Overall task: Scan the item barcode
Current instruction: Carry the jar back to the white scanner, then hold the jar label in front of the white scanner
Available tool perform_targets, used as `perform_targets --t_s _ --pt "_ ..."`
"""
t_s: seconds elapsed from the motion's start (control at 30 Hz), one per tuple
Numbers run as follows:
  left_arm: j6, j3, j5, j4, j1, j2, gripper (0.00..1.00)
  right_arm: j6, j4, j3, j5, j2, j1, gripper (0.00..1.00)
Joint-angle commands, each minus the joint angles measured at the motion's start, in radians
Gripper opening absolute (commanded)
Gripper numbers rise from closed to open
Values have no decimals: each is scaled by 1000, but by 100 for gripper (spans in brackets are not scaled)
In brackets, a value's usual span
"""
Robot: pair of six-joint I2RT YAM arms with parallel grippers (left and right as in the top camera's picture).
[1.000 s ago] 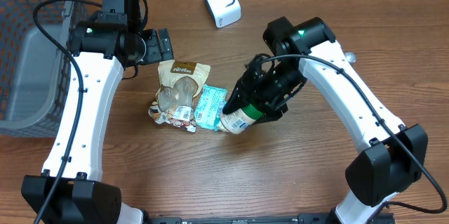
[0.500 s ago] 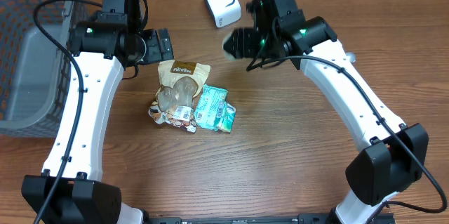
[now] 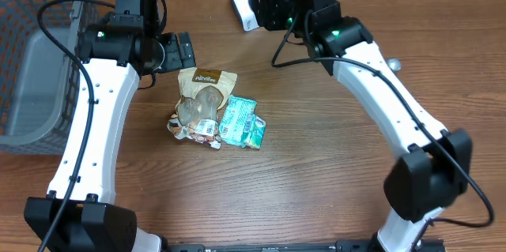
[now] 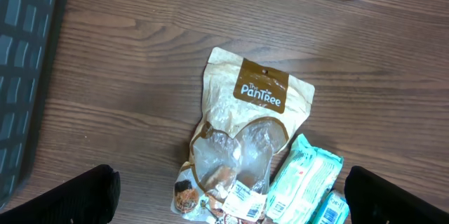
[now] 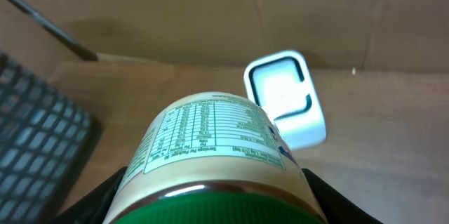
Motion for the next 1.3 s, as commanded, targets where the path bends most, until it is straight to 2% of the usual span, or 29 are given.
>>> perform_targets --t_s 0.0,0.3,0.47,0.8,1.0,1.1,1.27 --pt "-6 9 8 3 -2 3 100 -58 82 30 33 65 0 4" --pt "-6 9 7 3 -2 3 100 -60 377 30 100 229 0 4" --pt "-6 9 8 3 -2 3 100 -60 546 29 198 309 0 4" --pt "-6 9 8 3 -2 3 100 -80 886 30 246 475 0 4" --pt "-6 9 8 4 -2 3 100 -211 1073 30 274 550 -1 4" --pt "-6 9 7 3 -2 3 100 -293 1100 33 274 566 -1 4" --pt "-6 9 7 3 -2 3 100 -311 1099 41 274 567 -5 4"
